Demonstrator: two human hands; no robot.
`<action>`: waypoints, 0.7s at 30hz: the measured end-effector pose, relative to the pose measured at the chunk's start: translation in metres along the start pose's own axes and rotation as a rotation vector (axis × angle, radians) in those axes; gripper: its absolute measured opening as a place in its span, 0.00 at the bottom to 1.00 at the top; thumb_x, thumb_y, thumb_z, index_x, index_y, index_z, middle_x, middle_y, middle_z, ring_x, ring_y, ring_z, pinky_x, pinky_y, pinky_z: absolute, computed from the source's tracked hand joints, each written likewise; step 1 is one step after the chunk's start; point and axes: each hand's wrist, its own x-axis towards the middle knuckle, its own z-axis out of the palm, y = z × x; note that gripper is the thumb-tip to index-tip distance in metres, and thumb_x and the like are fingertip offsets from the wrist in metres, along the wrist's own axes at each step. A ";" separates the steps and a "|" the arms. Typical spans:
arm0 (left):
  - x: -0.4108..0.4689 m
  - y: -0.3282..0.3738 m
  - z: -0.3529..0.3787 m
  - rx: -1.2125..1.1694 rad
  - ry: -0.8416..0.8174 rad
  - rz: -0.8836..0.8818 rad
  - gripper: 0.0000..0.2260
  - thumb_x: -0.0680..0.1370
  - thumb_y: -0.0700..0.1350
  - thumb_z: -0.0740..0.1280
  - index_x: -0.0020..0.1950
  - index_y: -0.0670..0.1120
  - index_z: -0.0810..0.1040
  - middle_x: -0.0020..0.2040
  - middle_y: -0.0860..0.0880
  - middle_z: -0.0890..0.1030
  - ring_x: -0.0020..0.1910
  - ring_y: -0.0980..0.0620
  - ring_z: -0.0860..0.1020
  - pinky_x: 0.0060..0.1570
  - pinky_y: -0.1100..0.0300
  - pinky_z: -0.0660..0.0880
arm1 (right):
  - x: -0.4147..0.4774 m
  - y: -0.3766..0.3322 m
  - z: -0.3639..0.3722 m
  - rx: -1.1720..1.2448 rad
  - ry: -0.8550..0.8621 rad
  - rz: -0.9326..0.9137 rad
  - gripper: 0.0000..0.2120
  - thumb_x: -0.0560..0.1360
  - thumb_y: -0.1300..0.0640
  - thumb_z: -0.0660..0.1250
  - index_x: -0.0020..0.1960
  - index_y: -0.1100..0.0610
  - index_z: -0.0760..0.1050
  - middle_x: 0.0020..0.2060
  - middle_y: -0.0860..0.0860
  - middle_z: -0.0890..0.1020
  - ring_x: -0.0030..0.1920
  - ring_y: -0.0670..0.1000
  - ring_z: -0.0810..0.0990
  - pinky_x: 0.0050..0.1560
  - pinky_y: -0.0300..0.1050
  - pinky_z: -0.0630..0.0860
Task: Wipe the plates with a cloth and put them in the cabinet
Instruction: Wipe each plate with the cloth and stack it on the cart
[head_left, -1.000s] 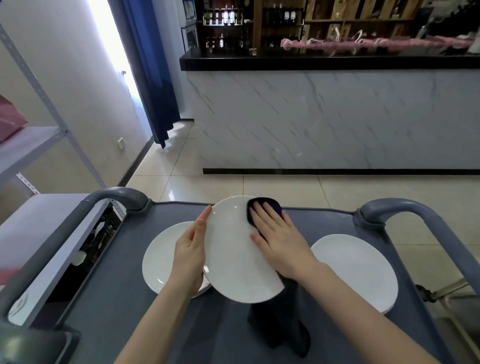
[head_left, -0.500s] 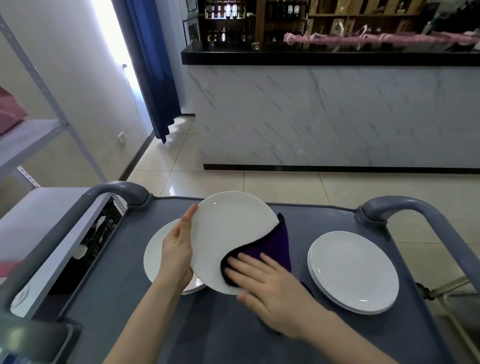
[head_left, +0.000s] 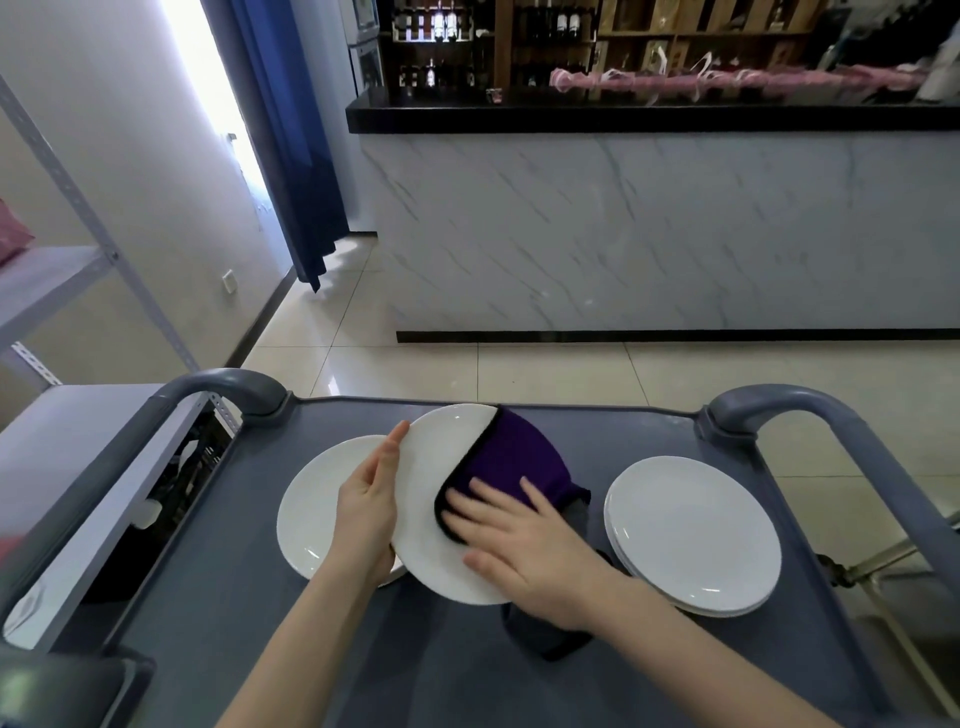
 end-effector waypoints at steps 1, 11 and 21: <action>0.001 -0.001 -0.002 -0.019 0.022 -0.005 0.10 0.82 0.56 0.64 0.58 0.59 0.83 0.49 0.61 0.86 0.45 0.62 0.84 0.37 0.68 0.79 | -0.007 -0.001 0.004 0.081 0.014 -0.011 0.23 0.82 0.40 0.45 0.76 0.39 0.59 0.76 0.33 0.55 0.77 0.35 0.44 0.75 0.47 0.34; -0.001 -0.005 -0.003 -0.096 0.085 -0.069 0.10 0.79 0.61 0.67 0.57 0.63 0.84 0.51 0.59 0.86 0.46 0.55 0.86 0.35 0.61 0.81 | -0.004 0.027 -0.017 0.176 0.562 0.321 0.25 0.74 0.57 0.71 0.70 0.48 0.73 0.74 0.45 0.67 0.77 0.52 0.58 0.76 0.61 0.53; 0.003 0.000 0.002 -0.115 0.108 -0.029 0.08 0.81 0.59 0.66 0.57 0.64 0.84 0.56 0.62 0.85 0.52 0.58 0.84 0.45 0.60 0.81 | -0.018 0.009 -0.001 0.679 0.680 0.521 0.29 0.74 0.57 0.71 0.71 0.41 0.69 0.53 0.42 0.79 0.54 0.39 0.77 0.51 0.21 0.68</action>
